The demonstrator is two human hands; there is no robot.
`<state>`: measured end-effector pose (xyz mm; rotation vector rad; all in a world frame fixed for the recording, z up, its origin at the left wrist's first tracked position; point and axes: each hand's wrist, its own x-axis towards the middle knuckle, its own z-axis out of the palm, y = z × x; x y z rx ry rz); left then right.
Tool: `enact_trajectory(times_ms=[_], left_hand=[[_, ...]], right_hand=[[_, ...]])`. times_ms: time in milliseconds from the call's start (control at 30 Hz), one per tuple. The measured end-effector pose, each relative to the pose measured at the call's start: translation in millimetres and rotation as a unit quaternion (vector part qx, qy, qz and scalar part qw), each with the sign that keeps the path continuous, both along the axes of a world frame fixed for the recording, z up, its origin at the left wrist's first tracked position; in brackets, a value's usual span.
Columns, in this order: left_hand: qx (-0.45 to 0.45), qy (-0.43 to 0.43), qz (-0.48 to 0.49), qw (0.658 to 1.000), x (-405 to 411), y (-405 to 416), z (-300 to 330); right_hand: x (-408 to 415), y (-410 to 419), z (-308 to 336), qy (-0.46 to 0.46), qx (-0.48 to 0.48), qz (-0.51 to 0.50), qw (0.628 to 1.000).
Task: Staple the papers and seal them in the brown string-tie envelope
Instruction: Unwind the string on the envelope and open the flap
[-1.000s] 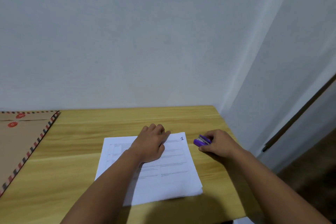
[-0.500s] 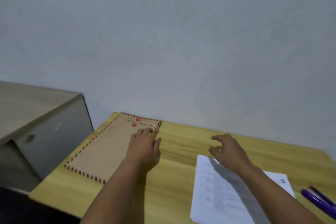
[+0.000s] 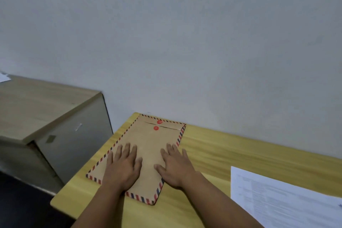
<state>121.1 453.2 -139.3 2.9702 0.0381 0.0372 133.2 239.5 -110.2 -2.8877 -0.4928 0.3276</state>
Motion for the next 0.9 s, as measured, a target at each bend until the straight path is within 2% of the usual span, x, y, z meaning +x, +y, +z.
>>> enact_trajectory(times_ms=[333,600,767,900], left_hand=[[0.004,0.012,-0.045,0.999,-73,-65,4],[-0.013,0.02,-0.039,0.999,-140,-102,9],[0.035,-0.006,-0.036,0.999,-124,-103,33],[0.015,-0.063,-0.028,0.998,-81,-99,47]], right_hand=[[-82,-53,14,0.015,-0.039,-0.059,0.997],[-137,-80,17,0.007,-0.044,-0.065,0.997],[-124,-85,36,0.021,-0.035,-0.076,0.996],[-84,-93,44,-0.003,0.042,-0.132,0.99]])
